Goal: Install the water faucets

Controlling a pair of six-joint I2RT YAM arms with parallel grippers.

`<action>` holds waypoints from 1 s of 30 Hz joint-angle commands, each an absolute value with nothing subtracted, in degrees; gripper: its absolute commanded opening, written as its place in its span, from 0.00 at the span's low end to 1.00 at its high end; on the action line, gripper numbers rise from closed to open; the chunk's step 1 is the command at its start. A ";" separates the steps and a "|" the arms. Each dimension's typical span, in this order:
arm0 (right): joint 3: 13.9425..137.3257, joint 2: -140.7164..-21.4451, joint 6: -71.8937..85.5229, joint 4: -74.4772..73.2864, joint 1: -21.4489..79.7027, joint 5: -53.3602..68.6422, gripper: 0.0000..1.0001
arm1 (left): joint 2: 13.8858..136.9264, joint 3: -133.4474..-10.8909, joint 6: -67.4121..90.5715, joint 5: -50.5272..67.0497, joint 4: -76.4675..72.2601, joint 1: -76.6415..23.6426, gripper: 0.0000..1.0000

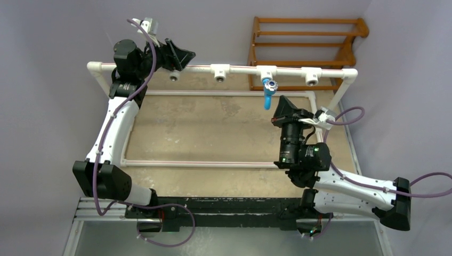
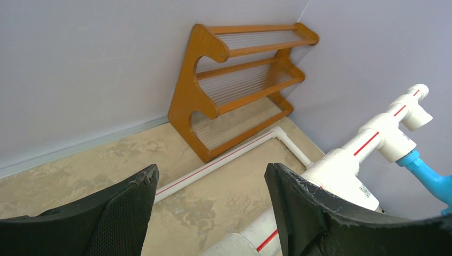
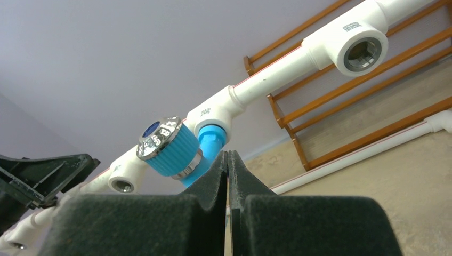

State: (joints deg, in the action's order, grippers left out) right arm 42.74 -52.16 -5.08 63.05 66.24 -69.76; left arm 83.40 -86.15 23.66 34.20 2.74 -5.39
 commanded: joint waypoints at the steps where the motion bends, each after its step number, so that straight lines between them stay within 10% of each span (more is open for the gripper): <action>1: 45.54 -53.16 -6.45 62.69 66.09 -69.72 0.00 | 88.23 -82.44 24.87 32.53 16.34 -4.19 0.73; 5: 47.99 -51.83 -4.61 55.47 66.09 -66.22 0.00 | 88.33 -82.44 24.87 32.52 16.32 -4.13 0.73; 18: 60.33 -43.26 -2.57 12.25 66.09 -48.81 0.46 | 88.42 -82.44 25.09 33.04 16.25 -4.13 0.73; 30: 62.26 -49.17 -0.45 8.64 66.09 -51.03 0.63 | 88.24 -82.44 25.05 32.95 16.26 -4.13 0.73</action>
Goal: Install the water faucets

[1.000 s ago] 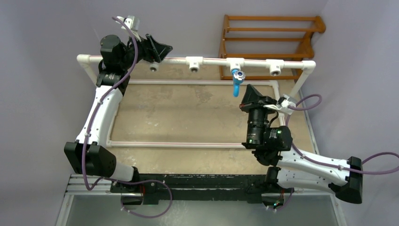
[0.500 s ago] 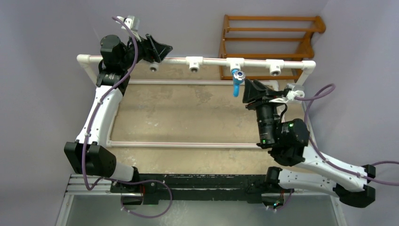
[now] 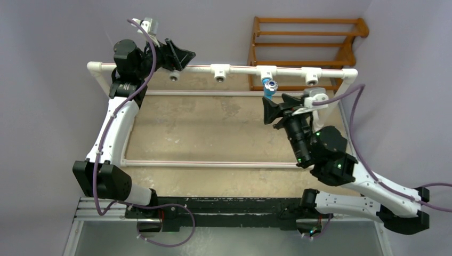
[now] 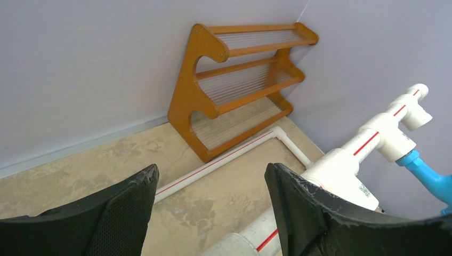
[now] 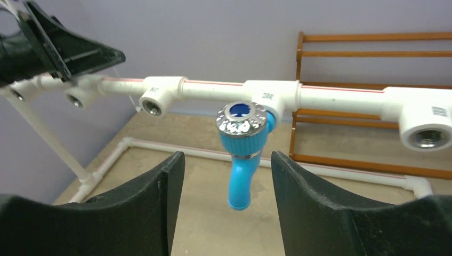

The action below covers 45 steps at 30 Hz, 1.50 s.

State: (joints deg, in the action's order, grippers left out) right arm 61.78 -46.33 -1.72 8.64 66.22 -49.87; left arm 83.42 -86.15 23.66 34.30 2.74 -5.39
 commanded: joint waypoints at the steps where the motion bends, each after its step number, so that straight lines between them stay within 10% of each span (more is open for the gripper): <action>1: 62.16 -50.02 -0.44 9.66 66.09 -52.21 0.63 | 88.24 -82.40 25.05 32.91 16.26 -4.13 0.73; 21: 60.29 -58.71 2.02 20.89 59.54 -62.07 0.55 | 88.20 -82.35 25.14 33.13 16.26 -4.13 0.73; 28: 60.99 -60.44 7.63 21.88 55.88 -59.63 0.34 | 88.32 -82.35 25.14 33.00 16.26 -4.13 0.73; 32: 60.25 -59.58 15.98 20.64 55.78 -59.43 0.00 | 88.37 -82.40 25.03 32.89 16.26 -4.13 0.73; 45: 49.68 -49.92 62.84 20.38 55.54 -58.42 0.00 | 88.52 -82.44 25.14 33.21 16.32 -4.13 0.73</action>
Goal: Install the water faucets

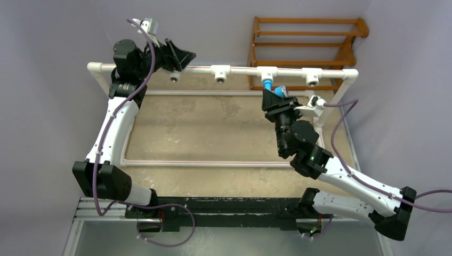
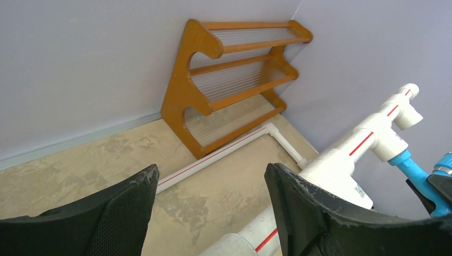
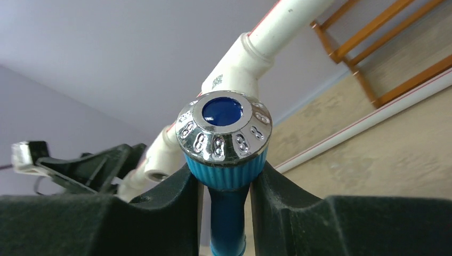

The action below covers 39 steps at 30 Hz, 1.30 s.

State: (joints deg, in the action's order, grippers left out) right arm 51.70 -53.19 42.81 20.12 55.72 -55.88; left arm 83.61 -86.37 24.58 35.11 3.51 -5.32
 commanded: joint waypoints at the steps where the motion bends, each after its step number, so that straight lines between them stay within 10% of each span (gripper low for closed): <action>1: 49.13 -49.57 66.80 20.09 55.48 -58.32 0.00 | 88.46 -82.44 25.14 33.22 16.34 -4.13 0.73; 11: 48.48 -48.04 85.58 18.09 54.64 -55.68 0.15 | 88.33 -82.44 25.14 33.27 16.31 -4.13 0.73; 23: 52.55 -42.58 68.44 0.24 54.59 -55.27 0.75 | 88.42 -82.44 25.05 33.03 16.28 -4.13 0.73; 39: 67.37 -39.53 9.02 -17.31 54.60 -38.20 0.74 | 88.68 -82.44 25.11 33.11 16.34 -4.13 0.73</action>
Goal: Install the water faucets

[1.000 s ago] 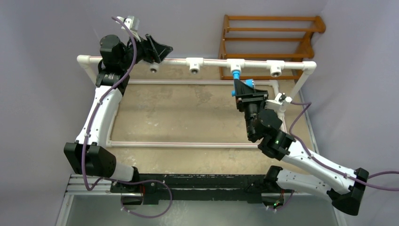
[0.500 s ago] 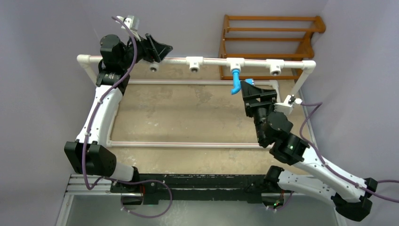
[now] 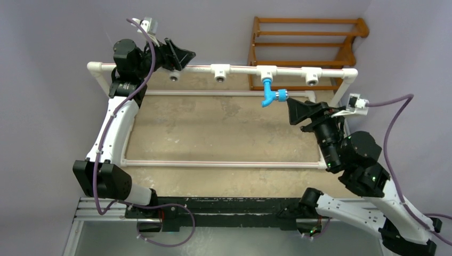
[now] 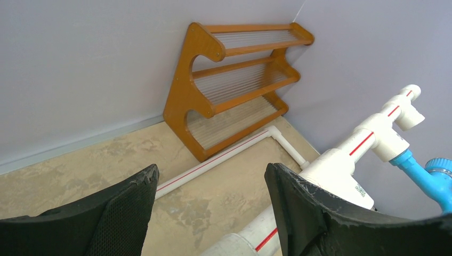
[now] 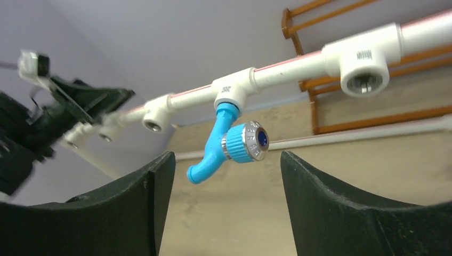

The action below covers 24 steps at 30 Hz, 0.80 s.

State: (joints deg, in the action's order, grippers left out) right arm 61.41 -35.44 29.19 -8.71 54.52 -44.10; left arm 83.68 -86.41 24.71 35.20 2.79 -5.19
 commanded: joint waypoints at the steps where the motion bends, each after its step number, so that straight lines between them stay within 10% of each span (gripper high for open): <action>1: 68.44 -40.44 5.35 -18.18 54.66 -37.61 0.73 | 88.68 -82.44 25.13 33.13 16.27 -4.13 0.73; 24: 65.31 -49.28 -69.13 -7.78 56.36 -38.96 0.79 | 88.76 -82.53 24.79 32.87 16.52 -4.13 0.72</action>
State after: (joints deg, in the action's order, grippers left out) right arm 67.00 -49.23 -54.70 -16.53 55.22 -34.35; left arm 83.74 -86.41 24.69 35.18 2.79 -5.19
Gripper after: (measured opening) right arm 0.781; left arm 0.727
